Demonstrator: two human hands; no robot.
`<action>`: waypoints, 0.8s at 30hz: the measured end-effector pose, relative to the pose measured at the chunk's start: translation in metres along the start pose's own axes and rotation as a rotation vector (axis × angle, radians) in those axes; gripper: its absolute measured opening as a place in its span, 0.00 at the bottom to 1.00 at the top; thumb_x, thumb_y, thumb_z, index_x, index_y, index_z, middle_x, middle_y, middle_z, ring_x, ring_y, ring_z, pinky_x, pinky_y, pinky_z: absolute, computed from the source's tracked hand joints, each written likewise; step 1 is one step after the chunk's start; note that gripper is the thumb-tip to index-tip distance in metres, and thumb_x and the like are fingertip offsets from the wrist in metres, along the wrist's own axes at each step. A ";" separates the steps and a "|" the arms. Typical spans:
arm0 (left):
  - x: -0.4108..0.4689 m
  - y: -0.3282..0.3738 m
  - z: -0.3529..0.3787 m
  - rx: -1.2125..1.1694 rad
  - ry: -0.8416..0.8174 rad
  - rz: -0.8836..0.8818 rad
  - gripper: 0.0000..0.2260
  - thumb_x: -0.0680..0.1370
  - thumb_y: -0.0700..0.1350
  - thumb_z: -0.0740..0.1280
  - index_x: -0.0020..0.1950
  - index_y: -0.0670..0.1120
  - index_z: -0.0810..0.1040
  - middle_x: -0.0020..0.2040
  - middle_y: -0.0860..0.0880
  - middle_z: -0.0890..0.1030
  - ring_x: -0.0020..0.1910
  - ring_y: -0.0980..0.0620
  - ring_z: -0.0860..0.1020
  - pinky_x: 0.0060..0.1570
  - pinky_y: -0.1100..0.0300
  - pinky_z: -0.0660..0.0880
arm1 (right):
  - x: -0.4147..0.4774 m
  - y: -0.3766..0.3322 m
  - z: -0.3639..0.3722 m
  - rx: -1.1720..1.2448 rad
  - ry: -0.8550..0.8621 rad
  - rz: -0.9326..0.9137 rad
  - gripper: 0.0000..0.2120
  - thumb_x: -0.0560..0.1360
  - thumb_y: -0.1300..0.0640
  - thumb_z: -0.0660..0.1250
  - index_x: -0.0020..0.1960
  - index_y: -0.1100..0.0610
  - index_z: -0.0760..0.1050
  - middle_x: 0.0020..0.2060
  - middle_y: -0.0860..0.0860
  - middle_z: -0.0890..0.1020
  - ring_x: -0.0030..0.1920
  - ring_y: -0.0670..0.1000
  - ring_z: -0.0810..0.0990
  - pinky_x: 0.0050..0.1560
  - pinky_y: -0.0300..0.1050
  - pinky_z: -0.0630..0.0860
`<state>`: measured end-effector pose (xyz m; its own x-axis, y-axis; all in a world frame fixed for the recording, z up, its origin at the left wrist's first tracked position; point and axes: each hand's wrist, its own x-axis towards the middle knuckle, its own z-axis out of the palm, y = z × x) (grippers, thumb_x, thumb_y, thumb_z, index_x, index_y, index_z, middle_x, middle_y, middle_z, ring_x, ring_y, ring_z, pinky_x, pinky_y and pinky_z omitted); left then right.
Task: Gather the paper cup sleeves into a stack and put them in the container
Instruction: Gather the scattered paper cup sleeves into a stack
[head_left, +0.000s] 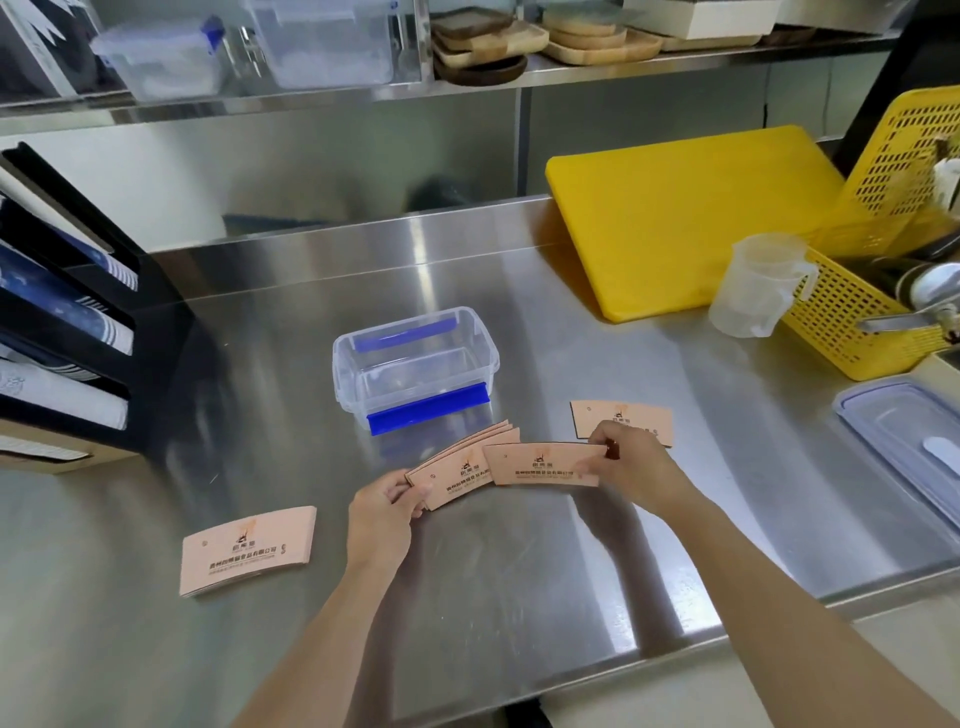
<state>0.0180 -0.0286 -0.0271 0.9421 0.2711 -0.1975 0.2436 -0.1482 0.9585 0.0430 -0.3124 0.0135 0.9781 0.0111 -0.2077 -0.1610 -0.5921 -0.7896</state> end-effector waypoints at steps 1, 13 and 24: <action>0.000 0.000 -0.002 0.017 -0.007 0.001 0.16 0.72 0.35 0.68 0.29 0.53 0.80 0.30 0.48 0.81 0.31 0.48 0.73 0.41 0.51 0.73 | -0.001 -0.002 0.004 0.008 0.019 -0.015 0.13 0.68 0.61 0.72 0.34 0.50 0.69 0.30 0.49 0.74 0.27 0.44 0.71 0.26 0.33 0.68; -0.010 0.004 -0.016 0.123 -0.252 0.059 0.17 0.71 0.32 0.67 0.34 0.55 0.82 0.31 0.56 0.83 0.33 0.52 0.76 0.42 0.59 0.74 | -0.004 -0.028 0.049 0.042 -0.140 -0.063 0.18 0.70 0.62 0.70 0.59 0.56 0.74 0.45 0.59 0.79 0.20 0.42 0.75 0.24 0.34 0.76; -0.023 0.007 0.001 0.075 -0.177 0.053 0.09 0.72 0.37 0.69 0.41 0.52 0.77 0.39 0.55 0.84 0.38 0.61 0.80 0.37 0.75 0.73 | -0.006 -0.023 0.055 0.089 -0.108 -0.030 0.09 0.69 0.55 0.72 0.43 0.49 0.72 0.40 0.50 0.82 0.29 0.43 0.78 0.31 0.31 0.76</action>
<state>-0.0016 -0.0368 -0.0160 0.9783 0.0902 -0.1864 0.2026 -0.2296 0.9520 0.0338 -0.2549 0.0009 0.9635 0.1172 -0.2407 -0.1480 -0.5161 -0.8437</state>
